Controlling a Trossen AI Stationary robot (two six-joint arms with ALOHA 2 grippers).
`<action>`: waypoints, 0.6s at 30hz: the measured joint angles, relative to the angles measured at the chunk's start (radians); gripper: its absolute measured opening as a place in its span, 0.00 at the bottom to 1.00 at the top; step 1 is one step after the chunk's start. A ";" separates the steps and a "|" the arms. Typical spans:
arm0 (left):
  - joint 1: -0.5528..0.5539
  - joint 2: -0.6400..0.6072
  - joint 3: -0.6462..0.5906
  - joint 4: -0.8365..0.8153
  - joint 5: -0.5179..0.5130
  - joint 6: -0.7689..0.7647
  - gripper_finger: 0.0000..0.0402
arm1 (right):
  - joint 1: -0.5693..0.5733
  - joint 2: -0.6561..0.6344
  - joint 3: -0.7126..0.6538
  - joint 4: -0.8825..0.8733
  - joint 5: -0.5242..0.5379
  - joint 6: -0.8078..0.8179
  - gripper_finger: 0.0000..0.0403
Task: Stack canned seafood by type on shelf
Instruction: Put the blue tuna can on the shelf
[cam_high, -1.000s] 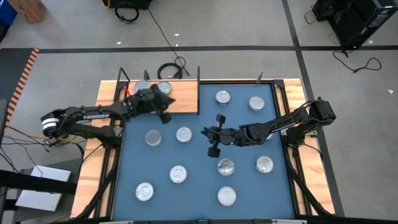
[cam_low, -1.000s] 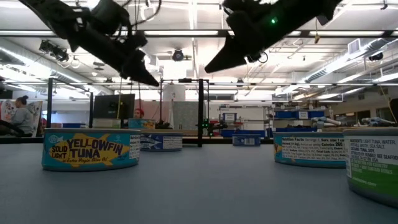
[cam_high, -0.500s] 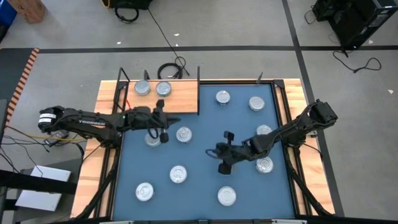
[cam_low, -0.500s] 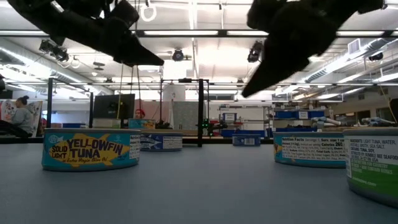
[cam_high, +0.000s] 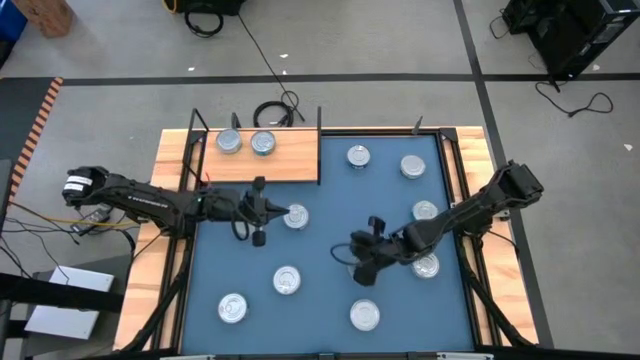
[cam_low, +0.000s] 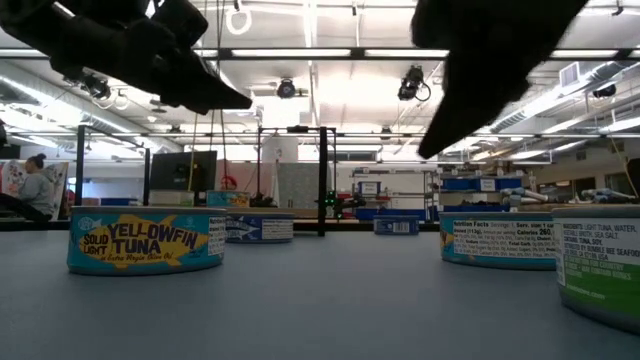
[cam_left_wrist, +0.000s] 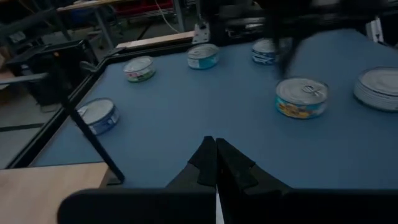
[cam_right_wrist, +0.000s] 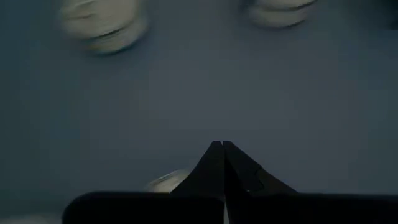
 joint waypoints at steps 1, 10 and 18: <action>-0.006 0.000 -0.004 0.013 0.000 0.000 0.00 | -0.028 0.000 0.000 -0.020 0.028 -0.007 0.01; -0.026 0.000 -0.013 0.031 0.000 0.001 0.00 | -0.359 0.000 0.000 -0.057 0.049 -0.335 0.03; -0.026 0.000 -0.013 0.030 0.001 0.028 0.00 | -0.595 0.011 0.000 -0.012 0.065 -0.748 0.13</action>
